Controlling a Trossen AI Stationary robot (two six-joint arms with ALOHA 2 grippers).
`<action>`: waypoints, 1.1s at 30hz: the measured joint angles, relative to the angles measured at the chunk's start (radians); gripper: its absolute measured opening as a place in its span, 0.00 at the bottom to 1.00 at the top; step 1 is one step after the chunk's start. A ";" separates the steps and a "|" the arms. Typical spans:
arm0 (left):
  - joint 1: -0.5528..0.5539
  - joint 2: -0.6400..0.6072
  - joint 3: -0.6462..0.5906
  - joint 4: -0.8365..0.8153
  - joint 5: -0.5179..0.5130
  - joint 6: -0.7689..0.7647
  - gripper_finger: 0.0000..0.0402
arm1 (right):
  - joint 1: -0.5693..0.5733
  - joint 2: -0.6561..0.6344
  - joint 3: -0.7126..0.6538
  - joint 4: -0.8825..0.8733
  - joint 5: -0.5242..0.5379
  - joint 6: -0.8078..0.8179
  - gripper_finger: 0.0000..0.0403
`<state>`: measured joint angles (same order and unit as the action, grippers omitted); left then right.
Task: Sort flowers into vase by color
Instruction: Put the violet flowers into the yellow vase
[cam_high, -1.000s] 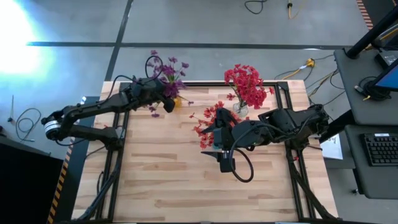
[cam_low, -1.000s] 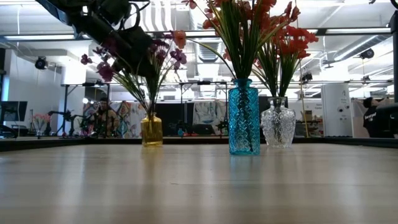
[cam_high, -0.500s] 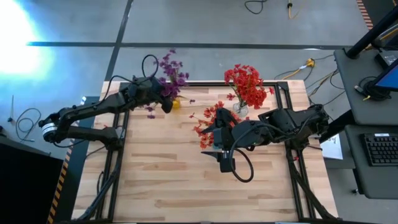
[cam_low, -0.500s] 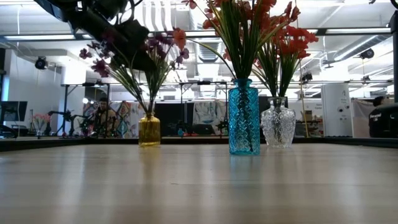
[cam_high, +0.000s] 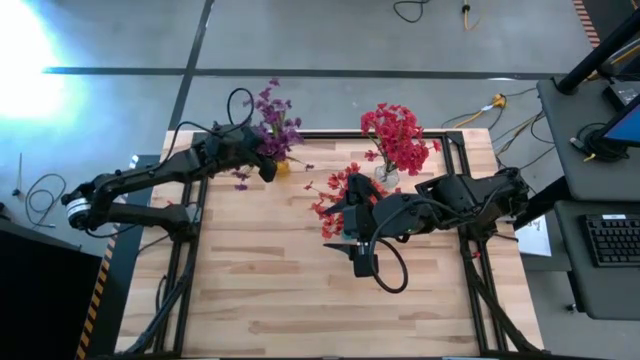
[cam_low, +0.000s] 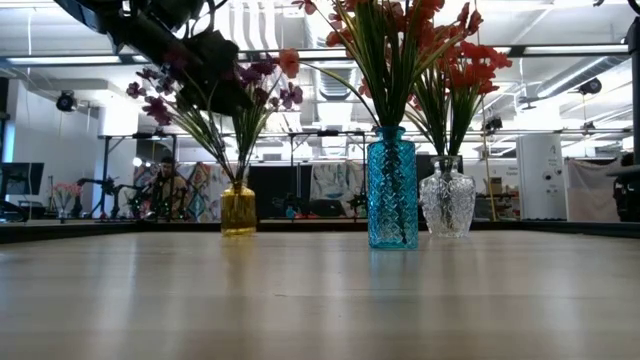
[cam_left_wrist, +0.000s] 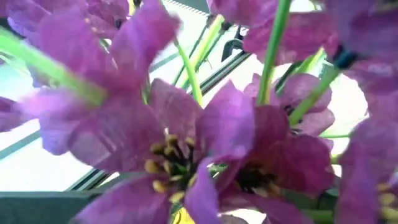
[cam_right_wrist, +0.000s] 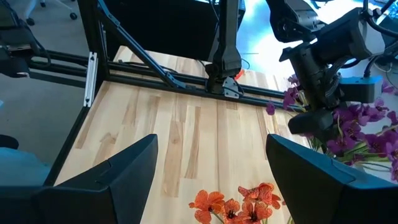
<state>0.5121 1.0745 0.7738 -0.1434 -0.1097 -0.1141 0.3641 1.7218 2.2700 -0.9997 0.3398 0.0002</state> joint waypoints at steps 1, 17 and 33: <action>0.000 -0.002 0.000 -0.001 0.000 0.000 0.51 | 0.000 0.000 0.000 0.000 0.000 0.000 0.73; -0.003 -0.015 0.000 0.000 0.023 -0.019 0.66 | 0.000 0.000 0.000 -0.013 0.000 0.000 0.73; -0.005 -0.047 0.000 0.000 0.024 -0.001 0.66 | 0.000 0.000 0.000 -0.013 0.000 0.000 0.73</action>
<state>0.5073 1.0279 0.7738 -0.1432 -0.0856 -0.1149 0.3641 1.7218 2.2697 -1.0130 0.3401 0.0006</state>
